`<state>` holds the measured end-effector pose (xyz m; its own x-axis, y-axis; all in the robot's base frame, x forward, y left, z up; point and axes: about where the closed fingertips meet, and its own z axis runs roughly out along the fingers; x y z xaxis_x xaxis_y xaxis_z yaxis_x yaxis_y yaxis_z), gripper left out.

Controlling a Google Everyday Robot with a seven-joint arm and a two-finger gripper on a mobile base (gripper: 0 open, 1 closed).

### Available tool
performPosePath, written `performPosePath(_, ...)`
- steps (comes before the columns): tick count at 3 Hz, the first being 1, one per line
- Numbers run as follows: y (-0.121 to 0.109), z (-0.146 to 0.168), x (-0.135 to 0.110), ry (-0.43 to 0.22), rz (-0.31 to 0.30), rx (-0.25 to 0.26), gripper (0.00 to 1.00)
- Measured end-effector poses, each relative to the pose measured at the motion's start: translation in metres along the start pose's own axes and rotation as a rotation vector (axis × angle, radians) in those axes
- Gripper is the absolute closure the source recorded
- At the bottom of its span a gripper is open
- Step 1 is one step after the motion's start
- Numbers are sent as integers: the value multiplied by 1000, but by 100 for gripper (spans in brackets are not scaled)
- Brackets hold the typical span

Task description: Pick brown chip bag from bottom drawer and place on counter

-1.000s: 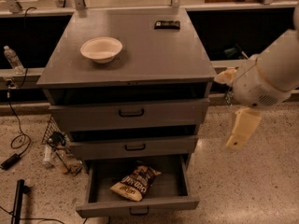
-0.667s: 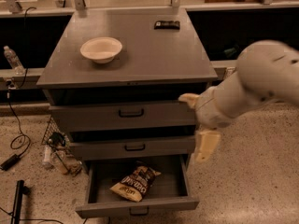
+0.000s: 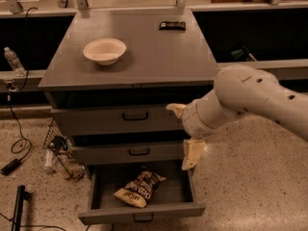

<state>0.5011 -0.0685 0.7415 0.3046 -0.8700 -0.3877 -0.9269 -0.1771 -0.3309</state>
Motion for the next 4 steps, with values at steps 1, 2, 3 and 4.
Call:
performPosePath(1, -8, 24, 1, -4, -15, -15, 0)
performPosePath(2, -29, 80, 2, -50, -109, 8, 0)
performPosePath(3, -48, 165, 23, -97, -237, -1, 0)
performPosePath(4, -40, 156, 22, -98, -241, -3, 0)
